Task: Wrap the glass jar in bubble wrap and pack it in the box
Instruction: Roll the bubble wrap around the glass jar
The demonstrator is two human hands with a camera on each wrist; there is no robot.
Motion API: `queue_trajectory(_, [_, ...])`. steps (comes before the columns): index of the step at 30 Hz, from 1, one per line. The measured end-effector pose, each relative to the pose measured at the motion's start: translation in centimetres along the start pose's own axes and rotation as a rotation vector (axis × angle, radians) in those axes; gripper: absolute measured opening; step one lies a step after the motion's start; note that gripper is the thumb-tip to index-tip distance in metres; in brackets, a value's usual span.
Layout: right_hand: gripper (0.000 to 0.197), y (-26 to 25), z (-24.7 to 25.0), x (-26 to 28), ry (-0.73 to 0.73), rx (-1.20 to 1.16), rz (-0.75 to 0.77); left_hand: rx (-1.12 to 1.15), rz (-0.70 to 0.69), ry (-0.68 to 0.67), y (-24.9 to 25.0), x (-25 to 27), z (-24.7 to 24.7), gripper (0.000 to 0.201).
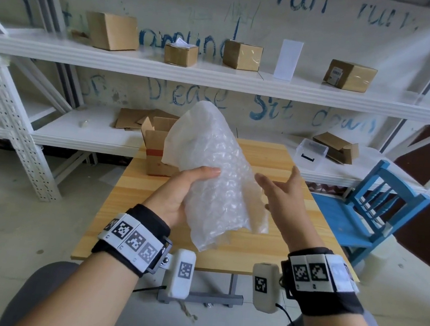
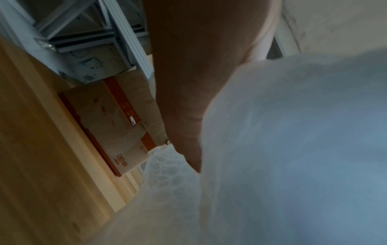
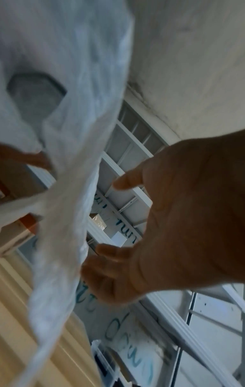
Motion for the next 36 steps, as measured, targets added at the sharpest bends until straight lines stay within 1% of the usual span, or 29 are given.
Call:
queue_trajectory(3, [0.091, -0.8, -0.4, 0.7, -0.191, -0.087, 0.030, -0.028, 0.013, 0.034, -0.1, -0.2, -0.3, 0.028])
queue_trajectory(6, [0.094, -1.0, -1.0, 0.8, -0.321, -0.095, 0.046, -0.062, 0.037, 0.045, -0.5, -0.3, -0.6, 0.031])
queue_trajectory(7, [0.095, -1.1, -1.4, 1.0, -0.364, -0.108, 0.048, -0.071, 0.047, 0.024, -0.7, -0.4, -0.8, 0.031])
queue_trajectory(8, [0.094, -1.1, -1.8, 1.1, -0.408, -0.127, 0.049, -0.075, 0.055, -0.008, -0.9, -0.4, -1.1, 0.026])
queue_trajectory(9, [0.091, -1.1, -2.2, 1.1, -0.455, -0.148, 0.047, -0.074, 0.065, -0.033, -1.0, -0.3, -1.3, 0.021])
queue_trajectory(10, [0.086, -1.0, -2.5, 1.3, -0.489, -0.184, 0.045, -0.065, 0.077, -0.047, -1.2, -0.2, -1.4, 0.021])
queue_trajectory(11, [0.078, -1.0, -2.6, 1.5, -0.516, -0.230, 0.043, -0.052, 0.086, -0.064, -1.3, -0.2, -1.5, 0.025])
queue_trajectory(13, [0.063, -0.8, -2.6, 1.7, -0.543, -0.317, 0.030, -0.005, 0.080, -0.091, -1.2, 0.0, -1.4, 0.040])
queue_trajectory(15, [0.054, -0.6, -2.3, 1.6, -0.575, -0.374, -0.004, 0.069, 0.100, -0.126, -0.9, -0.1, -0.9, 0.054])
queue_trajectory(16, [0.049, -0.5, -2.2, 1.5, -0.586, -0.400, -0.025, 0.086, 0.119, -0.140, -0.7, -0.2, -0.8, 0.059])
queue_trajectory(18, [0.042, -0.3, -2.0, 1.3, -0.586, -0.432, -0.058, 0.092, 0.137, -0.164, -0.6, -0.5, -0.6, 0.061])
queue_trajectory(24, [0.035, 0.2, -2.0, 0.4, -0.506, -0.446, -0.123, 0.088, 0.137, -0.125, -1.1, -1.4, -0.2, 0.052])
queue_trajectory(28, [0.030, 0.6, -1.8, -0.2, -0.493, -0.432, -0.131, 0.076, 0.109, -0.094, -1.5, -1.8, 0.4, 0.047])
queue_trajectory(31, [0.030, 0.8, -1.8, -0.7, -0.495, -0.378, -0.111, 0.055, 0.081, -0.065, -1.6, -2.0, 0.6, 0.043])
queue_trajectory(33, [0.032, 1.0, -2.0, -1.0, -0.490, -0.324, -0.082, 0.024, 0.076, -0.084, -1.8, -2.0, 0.5, 0.042])
queue_trajectory(34, [0.033, 1.0, -2.1, -1.2, -0.487, -0.295, -0.058, -0.005, 0.072, -0.089, -1.8, -1.9, 0.3, 0.039])
queue_trajectory(36, [0.035, 0.9, -2.4, -1.3, -0.504, -0.249, -0.018, -0.059, 0.048, -0.056, -2.0, -2.0, 0.1, 0.031])
Point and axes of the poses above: each hand's wrist, its own x-axis away from the middle knuckle, its own z-axis out of the back of the hand, y = z × x, the point moved 1 cm from there along -x, towards the middle knuckle, and after that the axes turned 8 degrees about y, right-handed, at the moved point
